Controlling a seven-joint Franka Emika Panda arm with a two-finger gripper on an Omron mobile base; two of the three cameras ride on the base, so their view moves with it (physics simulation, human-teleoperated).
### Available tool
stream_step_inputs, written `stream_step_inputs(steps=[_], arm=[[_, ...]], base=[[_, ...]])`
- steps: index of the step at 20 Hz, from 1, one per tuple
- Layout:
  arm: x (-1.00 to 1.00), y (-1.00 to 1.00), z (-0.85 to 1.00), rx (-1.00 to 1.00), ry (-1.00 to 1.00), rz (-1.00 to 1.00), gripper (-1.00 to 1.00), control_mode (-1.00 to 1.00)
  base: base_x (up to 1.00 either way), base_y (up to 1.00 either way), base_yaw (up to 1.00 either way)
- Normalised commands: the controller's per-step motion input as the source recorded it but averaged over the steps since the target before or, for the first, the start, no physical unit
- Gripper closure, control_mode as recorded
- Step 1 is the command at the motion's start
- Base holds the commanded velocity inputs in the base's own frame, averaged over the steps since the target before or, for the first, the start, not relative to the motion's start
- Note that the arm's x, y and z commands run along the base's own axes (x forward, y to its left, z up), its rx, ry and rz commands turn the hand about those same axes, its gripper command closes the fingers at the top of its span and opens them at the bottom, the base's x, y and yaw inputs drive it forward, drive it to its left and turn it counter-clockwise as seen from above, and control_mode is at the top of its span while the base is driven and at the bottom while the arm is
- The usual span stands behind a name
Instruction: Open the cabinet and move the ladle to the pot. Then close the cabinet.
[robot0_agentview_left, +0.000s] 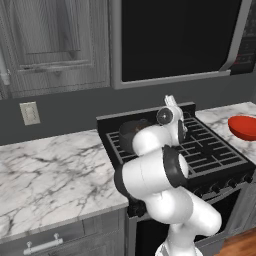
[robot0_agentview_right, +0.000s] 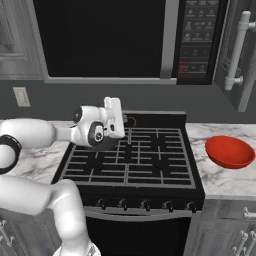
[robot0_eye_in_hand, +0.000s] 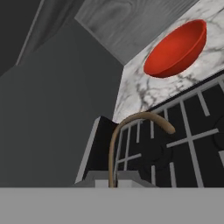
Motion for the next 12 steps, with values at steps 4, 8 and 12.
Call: stream_step_inputs(steps=[4,8,12], arm=[[0.29,0.01,-0.2,-0.01,0.06,-0.03,1.0,-1.0],[0.23,0.0,-0.19,0.0,0.07,-0.03,1.0,-1.0],[0.25,0.03,-0.17,-0.01,0.06,-0.03,1.0,-1.0]], base=[[0.0,0.0,0.0],[0.0,0.0,0.0],[0.0,0.0,0.0]])
